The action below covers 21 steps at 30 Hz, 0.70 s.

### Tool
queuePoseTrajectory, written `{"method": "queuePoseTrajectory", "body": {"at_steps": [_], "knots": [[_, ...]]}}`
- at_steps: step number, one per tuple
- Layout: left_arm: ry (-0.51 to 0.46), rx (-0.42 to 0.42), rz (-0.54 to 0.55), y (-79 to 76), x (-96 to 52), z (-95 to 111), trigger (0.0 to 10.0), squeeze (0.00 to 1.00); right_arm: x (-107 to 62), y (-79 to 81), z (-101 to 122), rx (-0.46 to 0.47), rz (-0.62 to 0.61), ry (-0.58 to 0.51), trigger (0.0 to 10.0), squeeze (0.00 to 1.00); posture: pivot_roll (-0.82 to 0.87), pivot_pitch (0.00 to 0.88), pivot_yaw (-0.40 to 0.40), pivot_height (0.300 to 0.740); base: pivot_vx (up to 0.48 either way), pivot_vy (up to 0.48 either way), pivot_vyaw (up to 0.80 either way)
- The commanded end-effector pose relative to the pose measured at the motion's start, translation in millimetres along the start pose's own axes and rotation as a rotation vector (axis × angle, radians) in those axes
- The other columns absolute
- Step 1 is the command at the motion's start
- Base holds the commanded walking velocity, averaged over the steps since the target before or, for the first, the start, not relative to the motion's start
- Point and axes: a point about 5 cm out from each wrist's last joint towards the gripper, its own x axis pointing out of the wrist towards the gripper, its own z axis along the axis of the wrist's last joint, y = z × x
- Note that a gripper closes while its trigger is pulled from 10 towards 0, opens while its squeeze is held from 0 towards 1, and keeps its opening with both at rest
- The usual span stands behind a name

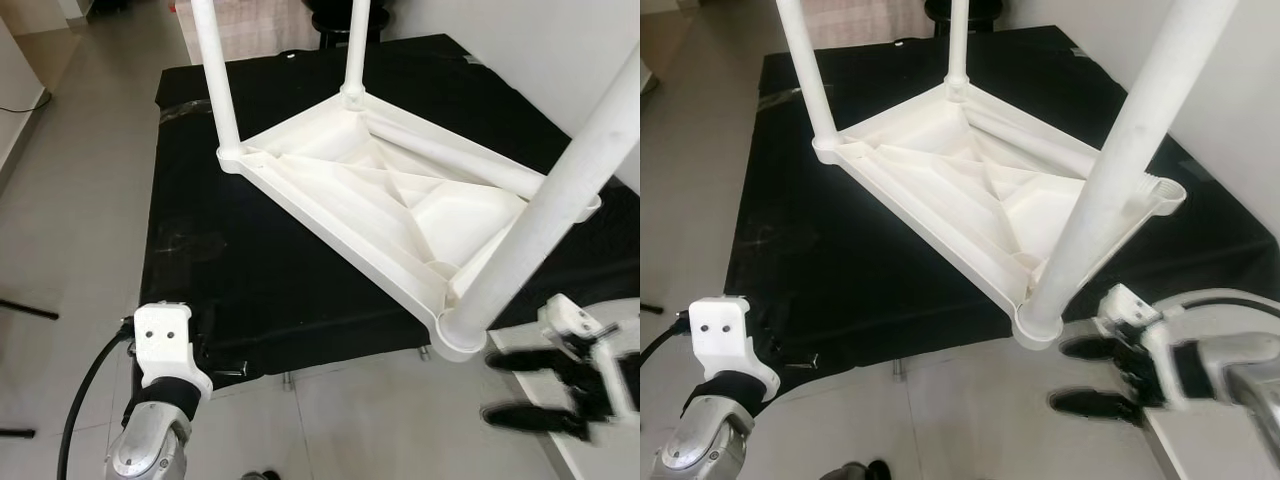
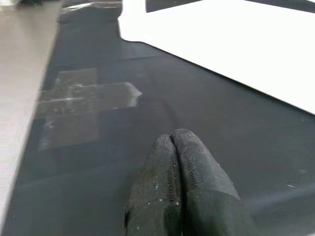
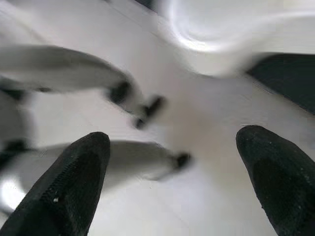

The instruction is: Building children table

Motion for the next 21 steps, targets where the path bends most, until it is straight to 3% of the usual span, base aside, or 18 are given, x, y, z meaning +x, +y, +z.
{"method": "queuePoseTrajectory", "body": {"at_steps": [1,2,4,6,7,12,13,15,16,17,20,21], "knots": [[0.029,0.012,0.003,3.1,-1.7,-5,10.0,0.00,-1.1,-7.7,1,-0.057,-0.072,0.017,10.0,0.00,-0.07,0.180,0.017,0.740,0.000,0.000,0.00],[0.029,0.012,0.002,3.0,-1.6,-6,10.0,0.00,-1.6,-10.7,2,-0.073,-0.099,0.015,10.0,0.00,-0.07,0.180,0.017,0.740,0.000,0.000,0.00],[0.027,0.011,0.003,3.1,-1.0,-6,10.0,0.00,14.5,-7.1,32,-0.117,-0.089,-0.192,10.0,0.00,-0.07,0.180,0.015,0.740,0.000,0.000,0.00],[0.027,0.010,0.003,3.1,-0.8,-6,10.0,0.00,18.2,-5.2,40,-0.128,-0.082,-0.249,10.0,0.00,-0.07,0.180,0.015,0.740,0.000,0.000,0.00],[0.026,0.011,0.004,2.9,-0.7,-5,10.0,0.00,30.5,0.4,60,-0.159,-0.063,-0.367,10.0,0.00,-0.07,0.179,0.016,0.740,0.000,0.000,0.00],[0.025,0.012,0.004,2.5,-0.7,-5,10.0,0.00,41.2,10.0,79,-0.194,-0.012,-0.471,10.0,0.00,-0.06,0.181,0.019,0.740,0.000,0.000,0.00],[0.025,0.012,0.004,2.0,-0.9,-5,10.0,0.00,53.5,23.4,100,-0.230,0.067,-0.563,10.0,0.00,-0.06,0.181,0.017,0.740,0.000,0.000,0.00],[0.025,0.012,0.004,1.9,-1.0,-5,10.0,0.00,56.1,26.3,105,-0.239,0.085,-0.580,10.0,0.00,-0.06,0.181,0.017,0.740,0.000,0.000,0.00],[0.025,0.011,0.005,1.5,-1.1,-5,10.0,0.00,64.0,29.9,116,-0.254,0.096,-0.621,10.0,0.00,-0.05,0.182,0.014,0.740,0.000,0.000,0.00],[0.024,0.008,0.007,1.0,-1.1,-5,10.0,0.00,83.7,32.1,142,-0.273,0.061,-0.708,10.0,0.00,-0.05,0.183,0.010,0.740,0.000,0.000,0.00],[0.022,0.007,0.009,0.8,-1.1,-5,10.0,0.00,93.5,33.9,156,-0.279,0.038,-0.748,10.0,0.00,-0.05,0.183,0.010,0.740,0.000,0.000,0.00],[0.020,0.006,0.011,0.3,-1.0,-5,10.0,0.00,106.4,37.4,173,-0.271,0.017,-0.793,10.0,0.00,-0.05,0.183,0.009,0.740,0.000,0.000,0.00]]}}
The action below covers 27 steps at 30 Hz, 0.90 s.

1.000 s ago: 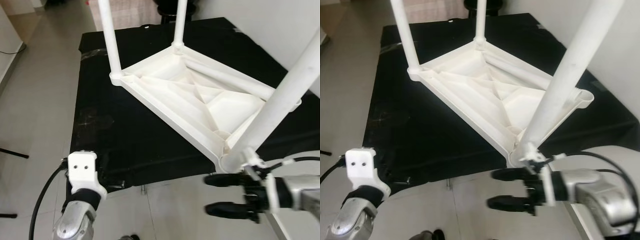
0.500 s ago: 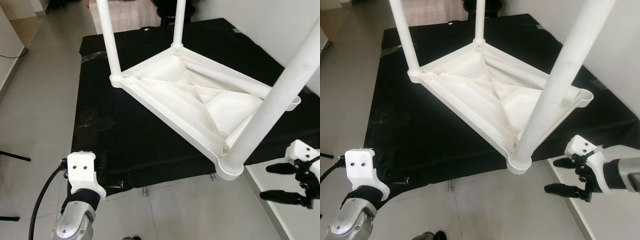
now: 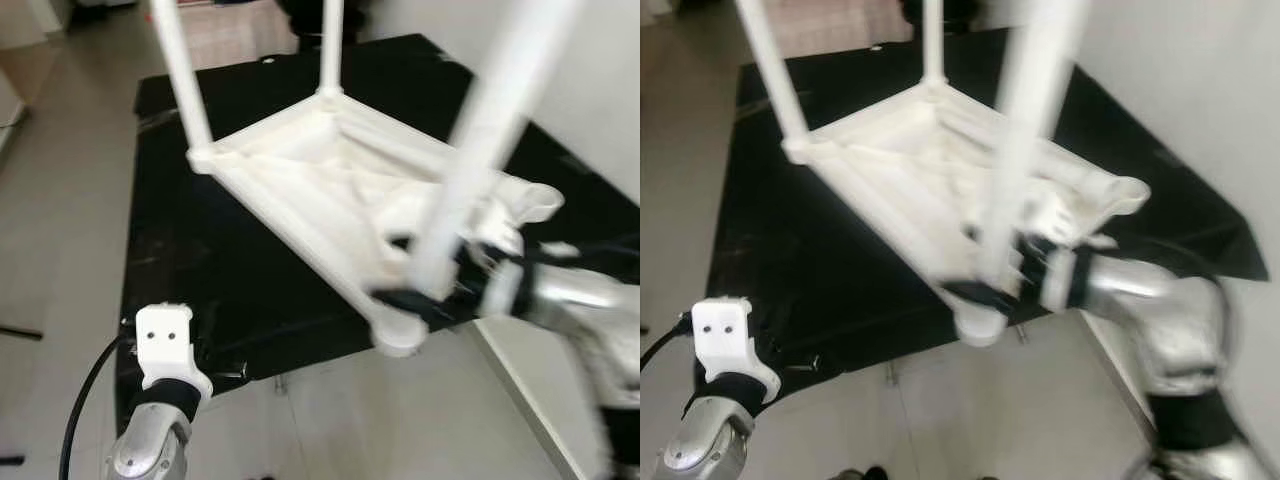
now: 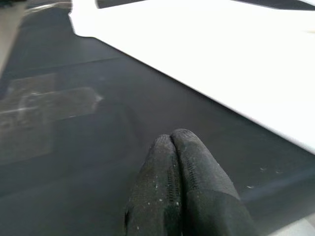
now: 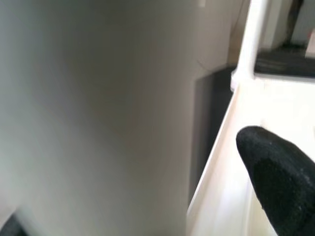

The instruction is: Building children table

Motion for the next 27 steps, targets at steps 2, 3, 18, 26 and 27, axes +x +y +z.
{"method": "queuePoseTrajectory", "body": {"at_steps": [2,3,18,26,27], "knots": [[0.012,0.008,0.018,1.0,-2.2,-2,10.0,0.00,36.2,1.2,2,0.000,-0.079,-0.035,10.0,0.00,-0.03,0.181,-0.001,0.740,0.000,0.000,0.00],[0.012,0.008,0.018,1.0,-2.2,-2,10.0,0.00,36.2,1.2,2,0.000,-0.079,-0.035,10.0,0.00,-0.03,0.181,-0.001,0.740,0.000,0.000,0.00],[-0.030,0.057,0.012,-6.1,-3.4,9,10.0,0.00,179.8,45.9,58,0.056,-0.102,-0.274,10.0,0.00,0.02,0.181,-0.022,0.740,0.000,0.000,0.00],[-0.038,0.083,0.000,-8.1,-2.4,11,10.0,0.00,181.3,51.0,46,0.105,-0.074,-0.269,10.0,0.00,0.02,0.182,-0.015,0.740,0.000,0.000,0.00],[-0.037,0.083,0.001,-7.7,-1.6,11,10.0,0.00,159.3,25.7,32,0.169,-0.142,-0.240,10.0,0.00,0.00,0.184,-0.004,0.740,0.000,0.000,0.00]]}}
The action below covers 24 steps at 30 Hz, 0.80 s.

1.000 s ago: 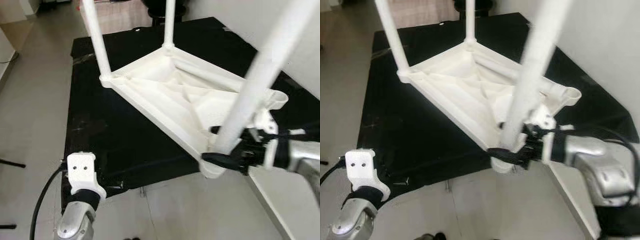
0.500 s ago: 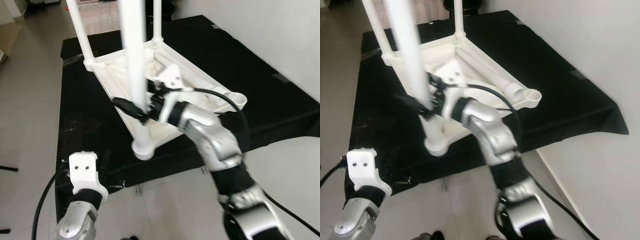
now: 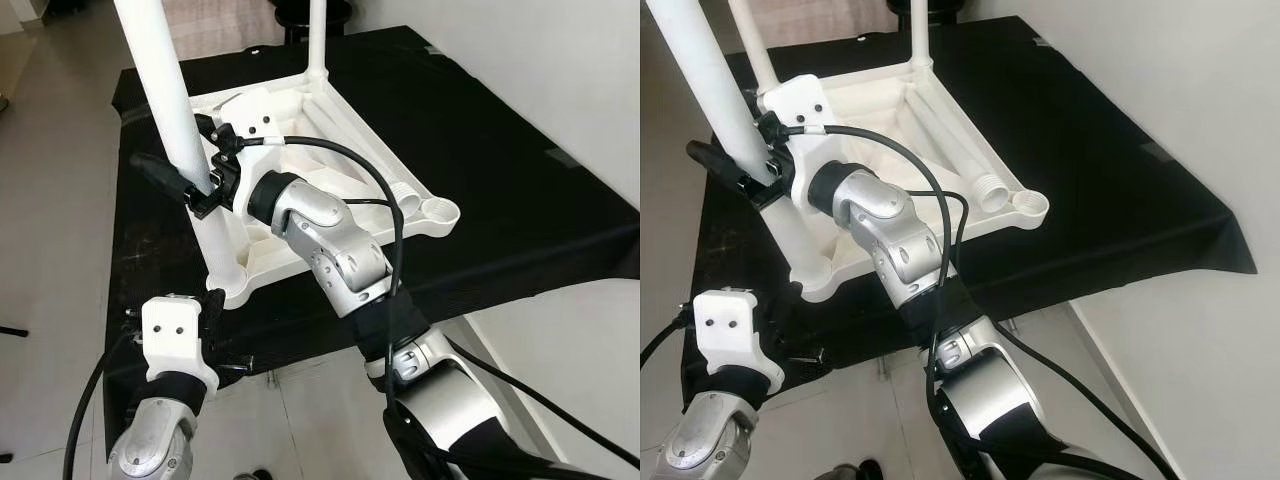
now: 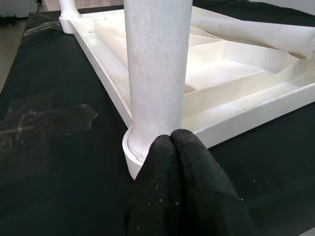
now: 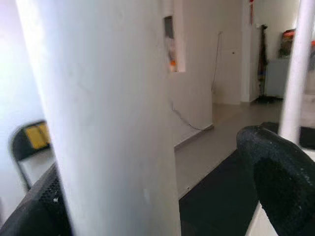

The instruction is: Building children table

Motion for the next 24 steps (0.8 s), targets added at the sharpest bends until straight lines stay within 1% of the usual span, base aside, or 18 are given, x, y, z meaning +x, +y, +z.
{"method": "queuePoseTrajectory", "body": {"at_steps": [1,2,3,4,6,7,8,9,11,12,13,14,15,18,21,22,23,24], "knots": [[0.023,0.019,0.004,2.0,-1.5,-3,10.0,0.00,-10.7,-9.3,-14,0.080,-0.040,0.028,10.0,0.00,0.00,0.184,-0.004,0.740,0.000,0.000,0.00],[0.022,0.020,0.003,1.8,-0.8,-3,10.0,0.00,-24.1,-23.0,-17,0.096,-0.071,0.045,10.0,0.00,0.00,0.185,-0.001,0.740,0.000,0.000,0.00],[0.022,0.022,0.001,1.7,0.1,-3,10.0,0.00,-34.7,-32.8,-18,0.101,-0.091,0.055,10.0,0.00,-0.01,0.184,0.001,0.740,0.000,0.000,0.00],[0.021,0.027,-0.005,1.3,1.2,-3,10.0,0.00,-45.6,-38.7,-19,0.099,-0.080,0.067,10.0,0.00,-0.01,0.184,0.001,0.740,0.000,0.000,0.00],[0.021,0.027,-0.005,1.3,1.2,-3,10.0,0.00,-45.6,-38.7,-19,0.099,-0.080,0.067,10.0,0.00,-0.01,0.184,0.001,0.740,0.000,0.000,0.00],[0.020,0.031,-0.009,1.0,2.0,-3,10.0,0.00,-52.9,-41.9,-20,0.098,-0.069,0.076,10.0,0.00,-0.01,0.184,0.001,0.740,0.000,0.000,0.00],[0.019,0.034,-0.011,1.1,3.2,-4,10.0,0.00,-62.2,-42.5,-20,0.067,-0.026,0.088,10.0,0.00,-0.02,0.180,0.001,0.740,0.000,0.000,0.00],[0.012,0.045,-0.021,1.2,6.0,-3,10.0,0.00,-76.3,-41.9,-22,0.016,0.053,0.118,10.0,0.00,-0.02,0.178,0.001,0.740,0.000,0.000,0.00],[0.004,0.057,-0.031,1.6,9.3,-1,10.0,0.00,-91.1,-39.2,-24,-0.035,0.143,0.160,10.0,0.00,-0.02,0.178,0.002,0.740,0.000,0.000,0.00],[-0.002,0.056,-0.076,-1.5,14.1,0,10.0,0.00,-103.2,-42.2,-26,-0.048,0.174,0.193,10.0,0.00,-0.02,0.170,0.000,0.740,0.000,0.000,0.00],[-0.005,0.053,-0.108,-3.9,17.3,1,10.0,0.00,-110.7,-44.5,-27,-0.053,0.187,0.214,10.0,0.00,-0.02,0.170,0.000,0.740,0.000,0.000,0.00],[-0.005,0.053,-0.108,-3.9,17.3,1,10.0,0.00,-110.7,-44.5,-27,-0.053,0.187,0.214,10.0,0.00,-0.02,0.170,0.000,0.740,0.000,0.000,0.00],[-0.009,0.057,-0.192,-10.7,24.1,3,10.0,0.00,-124.6,-49.5,-27,-0.065,0.212,0.244,10.0,0.00,-0.03,0.163,0.000,0.740,0.000,0.000,0.00],[-0.024,0.113,-0.233,-15.7,33.5,5,10.0,0.00,-129.1,-52.8,-24,-0.052,0.193,0.257,10.0,0.00,-0.04,0.158,0.002,0.740,0.000,0.000,0.00],[-0.063,0.110,-0.221,-18.3,45.2,11,10.0,0.00,-134.0,-50.0,-21,-0.048,0.217,0.264,10.0,0.00,-0.04,0.154,0.003,0.740,0.000,0.000,0.00],[-0.063,0.110,-0.221,-18.3,45.2,11,10.0,0.00,-134.0,-50.0,-21,-0.048,0.217,0.264,10.0,0.00,-0.04,0.154,0.003,0.740,0.000,0.000,0.00],[-0.082,0.100,-0.230,-20.9,50.4,13,10.0,0.38,-135.4,-49.8,-21,-0.051,0.218,0.268,10.0,0.00,-0.04,0.154,0.003,0.740,0.000,0.000,0.00],[-0.097,0.076,-0.251,-25.1,55.9,16,10.0,1.00,-136.3,-50.1,-21,-0.054,0.215,0.270,10.0,0.00,-0.04,0.154,0.003,0.740,0.000,0.000,0.00]]}}
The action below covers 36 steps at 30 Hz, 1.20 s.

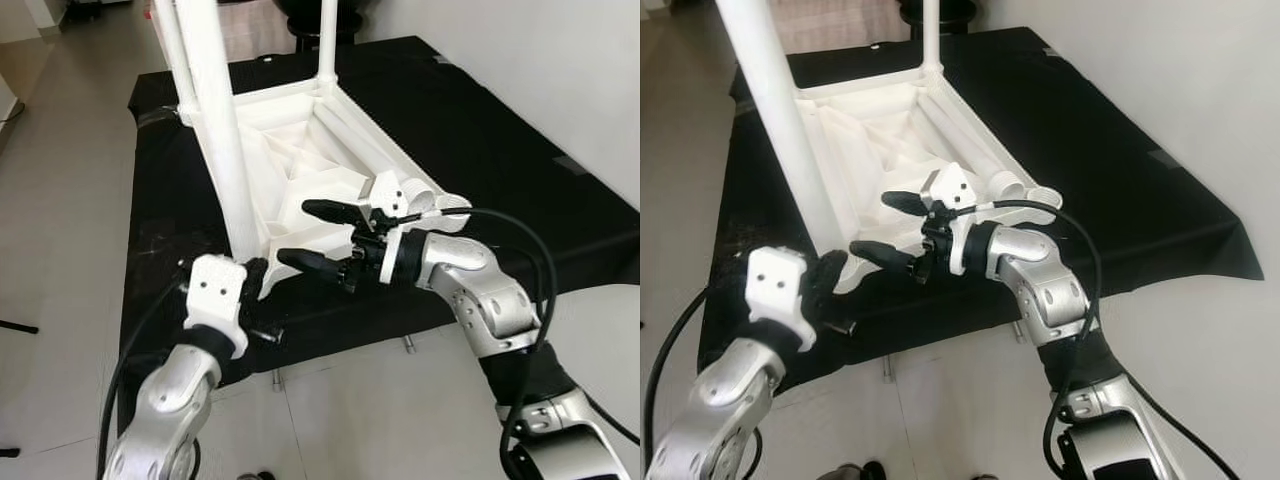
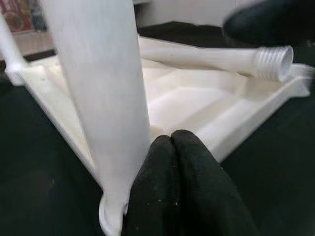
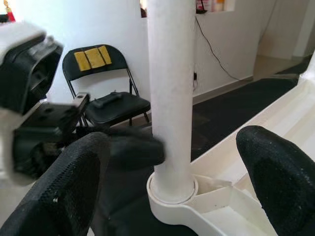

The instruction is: Building children table

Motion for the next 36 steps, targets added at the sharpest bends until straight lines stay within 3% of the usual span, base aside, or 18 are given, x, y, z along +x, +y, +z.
{"method": "queuePoseTrajectory", "body": {"at_steps": [1,7,12,15,17,18,19,20,24,28,31,33,34,36], "knots": [[-0.015,-0.027,-0.018,-2.6,6.8,-1,10.0,1.00,-0.1,5.0,-1,0.003,0.023,0.002,10.0,0.00,-0.04,0.154,0.003,0.740,0.000,0.000,0.00],[-0.052,-0.045,-0.075,-6.8,29.9,5,10.0,1.00,-2.8,4.7,3,-0.002,0.028,0.001,10.0,0.00,-0.05,0.150,0.007,0.740,0.000,0.000,0.00],[-0.095,-0.036,-0.046,2.2,49.2,14,10.0,1.00,-4.1,6.7,5,-0.003,0.031,0.004,10.0,0.00,-0.06,0.149,0.009,0.740,0.000,0.000,0.00],[-0.089,0.069,0.196,40.6,54.5,17,10.0,1.00,-7.6,8.3,5,-0.004,0.029,0.013,10.0,0.00,-0.07,0.152,0.019,0.740,0.000,0.000,0.00],[-0.089,0.069,0.196,40.6,54.5,17,10.0,1.00,-7.6,8.3,5,-0.004,0.029,0.013,10.0,0.00,-0.07,0.152,0.019,0.740,0.000,0.000,0.00],[-0.064,0.106,0.302,58.7,47.8,14,10.0,0.21,-9.7,7.8,5,-0.005,0.023,0.018,10.0,0.00,-0.07,0.154,0.021,0.740,0.000,0.000,0.00],[-0.064,0.106,0.302,58.7,47.8,14,10.0,0.21,-9.7,7.8,5,-0.005,0.023,0.018,10.0,0.00,-0.07,0.154,0.021,0.740,0.000,0.000,0.00],[-0.020,0.151,0.458,89.3,25.8,9,10.0,0.00,-13.8,5.8,4,-0.004,0.010,0.026,10.0,0.00,-0.07,0.154,0.021,0.740,0.000,0.000,0.00],[-0.009,0.165,0.504,98.0,18.0,8,10.0,0.00,-15.0,5.1,4,-0.004,0.007,0.028,10.0,0.00,-0.07,0.154,0.021,0.740,0.000,0.000,0.00],[0.007,0.180,0.577,114.7,-0.4,8,10.0,0.00,-16.6,2.5,3,-0.008,-0.006,0.036,10.0,0.00,-0.04,0.159,0.016,0.740,0.000,0.000,0.00],[0.006,0.173,0.571,114.2,-2.4,7,10.0,0.00,-15.6,1.1,2,-0.017,-0.020,0.047,10.0,0.00,-0.04,0.160,0.016,0.740,0.000,0.000,0.00],[-0.007,0.131,0.482,99.0,2.8,5,10.0,0.00,-12.1,-1.3,-4,-0.048,-0.060,0.089,10.0,0.00,-0.04,0.161,0.016,0.740,0.000,0.000,0.00],[-0.007,0.131,0.482,99.0,2.8,5,10.0,0.00,-12.1,-1.3,-4,-0.048,-0.060,0.089,10.0,0.00,-0.04,0.161,0.016,0.740,0.000,0.000,0.00],[-0.019,0.069,0.338,72.7,10.2,2,10.0,0.00,-8.8,-6.0,-10,-0.082,-0.123,0.149,10.0,0.00,-0.05,0.162,0.018,0.740,0.000,0.000,0.00]]}}
